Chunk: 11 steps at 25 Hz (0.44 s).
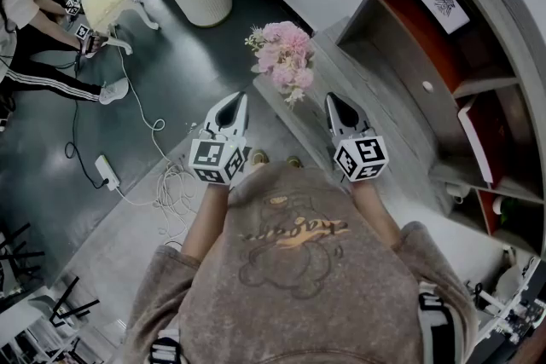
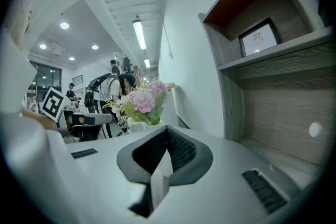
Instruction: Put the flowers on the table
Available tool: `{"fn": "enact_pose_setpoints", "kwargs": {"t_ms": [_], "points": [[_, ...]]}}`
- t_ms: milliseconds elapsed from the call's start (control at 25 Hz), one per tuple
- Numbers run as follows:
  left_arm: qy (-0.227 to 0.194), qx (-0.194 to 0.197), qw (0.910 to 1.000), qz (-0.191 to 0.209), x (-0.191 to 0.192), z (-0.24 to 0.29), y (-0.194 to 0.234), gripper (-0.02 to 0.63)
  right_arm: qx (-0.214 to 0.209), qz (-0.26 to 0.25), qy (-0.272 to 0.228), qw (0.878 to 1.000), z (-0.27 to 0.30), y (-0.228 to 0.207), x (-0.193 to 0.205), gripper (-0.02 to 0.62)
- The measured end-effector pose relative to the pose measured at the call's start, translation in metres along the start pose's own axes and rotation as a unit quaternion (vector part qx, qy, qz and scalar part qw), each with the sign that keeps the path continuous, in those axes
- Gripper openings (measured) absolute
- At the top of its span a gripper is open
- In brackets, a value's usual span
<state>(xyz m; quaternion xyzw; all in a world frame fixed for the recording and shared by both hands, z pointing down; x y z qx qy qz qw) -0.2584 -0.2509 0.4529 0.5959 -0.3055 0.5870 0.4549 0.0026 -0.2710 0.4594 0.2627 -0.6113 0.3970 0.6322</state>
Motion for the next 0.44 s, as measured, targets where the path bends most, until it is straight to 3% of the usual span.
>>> {"fn": "enact_pose_setpoints", "kwargs": {"t_ms": [440], "points": [[0.006,-0.003,1.0000,-0.008,0.0013,-0.0031,0.0015,0.018,0.003,0.002,0.001,1.000,-0.0021,0.0023,-0.0001,-0.002]]}}
Point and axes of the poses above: the fingertips, and each gripper's own axes: z forward along the fingers, y to its left, x out of its underside, the point moved 7 cm from there along -z, backward along the fingers, and after that the axes turned 5 degrees about -y, right-handed, at the moved point
